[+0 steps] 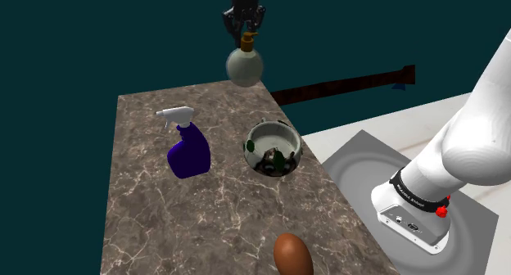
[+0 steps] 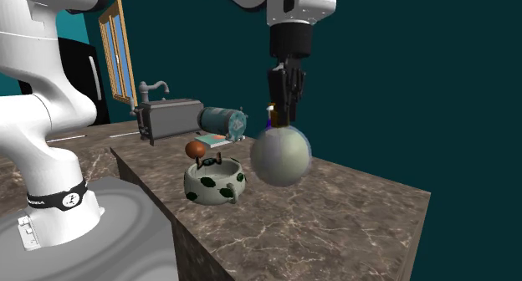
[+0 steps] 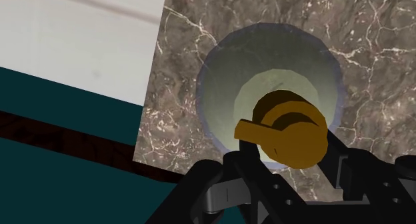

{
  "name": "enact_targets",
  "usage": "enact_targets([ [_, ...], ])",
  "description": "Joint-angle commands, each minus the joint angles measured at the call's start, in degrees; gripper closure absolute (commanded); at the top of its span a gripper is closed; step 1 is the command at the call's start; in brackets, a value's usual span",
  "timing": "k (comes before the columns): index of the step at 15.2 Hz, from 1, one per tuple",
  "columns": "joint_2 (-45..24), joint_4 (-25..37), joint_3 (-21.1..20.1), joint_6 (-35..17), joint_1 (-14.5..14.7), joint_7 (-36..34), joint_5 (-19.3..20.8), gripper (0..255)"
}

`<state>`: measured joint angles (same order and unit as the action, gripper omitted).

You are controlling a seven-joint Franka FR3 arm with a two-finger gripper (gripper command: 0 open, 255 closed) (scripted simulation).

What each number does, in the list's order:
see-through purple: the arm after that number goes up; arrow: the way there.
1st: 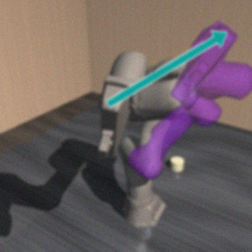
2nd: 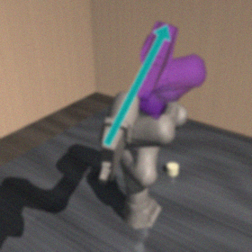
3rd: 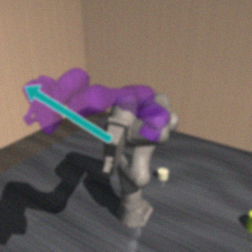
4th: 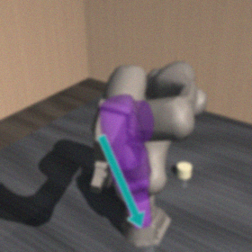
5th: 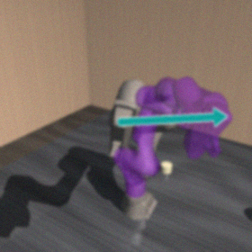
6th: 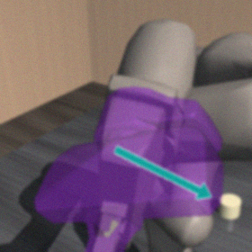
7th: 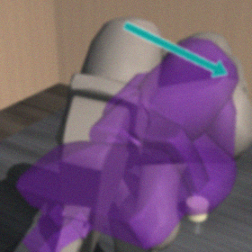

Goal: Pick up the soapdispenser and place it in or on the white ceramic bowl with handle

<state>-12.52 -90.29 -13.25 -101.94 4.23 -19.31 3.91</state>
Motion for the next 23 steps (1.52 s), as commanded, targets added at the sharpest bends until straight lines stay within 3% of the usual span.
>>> enact_targets([
  [1, -0.2, 1.7, 0.0, 1.5, 0.0, 0.2, 0.0, 255],
  [8, -0.6, 7.3, 0.0, 6.7, 0.2, 0.3, 0.1, 255],
  [15, 13.7, -7.3, -1.7, 6.1, 1.3, -2.5, -3.3, 255],
  [23, 27.8, -18.0, -3.8, 9.0, 3.8, -6.3, -7.4, 255],
])
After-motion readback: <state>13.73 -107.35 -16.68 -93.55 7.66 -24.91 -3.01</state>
